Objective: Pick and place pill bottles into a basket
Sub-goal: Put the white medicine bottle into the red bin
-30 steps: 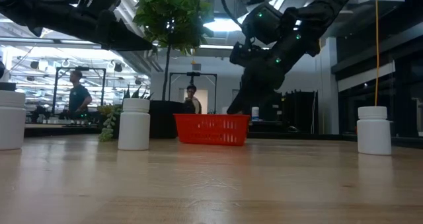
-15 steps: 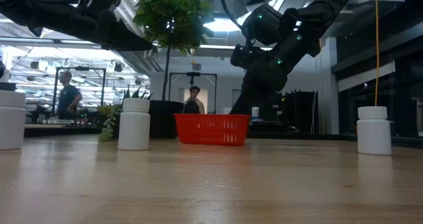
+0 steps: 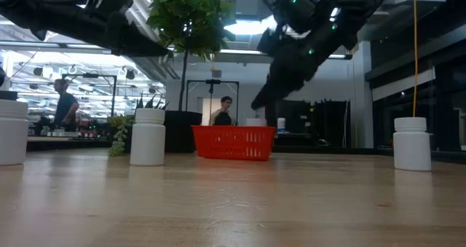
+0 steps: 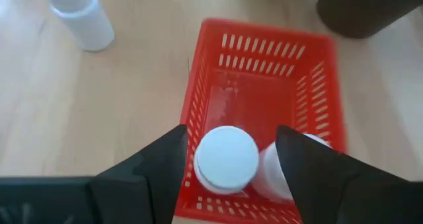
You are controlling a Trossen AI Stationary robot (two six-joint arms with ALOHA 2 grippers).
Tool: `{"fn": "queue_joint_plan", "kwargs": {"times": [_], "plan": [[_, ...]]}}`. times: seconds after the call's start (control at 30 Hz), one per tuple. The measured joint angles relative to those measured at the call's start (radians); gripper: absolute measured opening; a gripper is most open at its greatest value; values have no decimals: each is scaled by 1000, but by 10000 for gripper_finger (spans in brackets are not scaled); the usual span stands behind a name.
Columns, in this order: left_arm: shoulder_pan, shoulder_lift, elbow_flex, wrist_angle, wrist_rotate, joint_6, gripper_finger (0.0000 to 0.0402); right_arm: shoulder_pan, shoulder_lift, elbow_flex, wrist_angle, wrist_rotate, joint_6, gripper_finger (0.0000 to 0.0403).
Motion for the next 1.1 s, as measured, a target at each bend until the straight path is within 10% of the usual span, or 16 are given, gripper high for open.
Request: {"fn": "queue_joint_plan", "kwargs": {"times": [0.3,0.63,1.1], "plan": [[-1,-2,0,-13,76,1,159,0,-131,0,-10,114,-102,215],[-40,-18,25,-65,238,-58,140,0,-169,-57,16,147,-50,98],[-342,32,106,-270,-70,-307,111,-8,-175,-172,163,148,-78,17]]}}
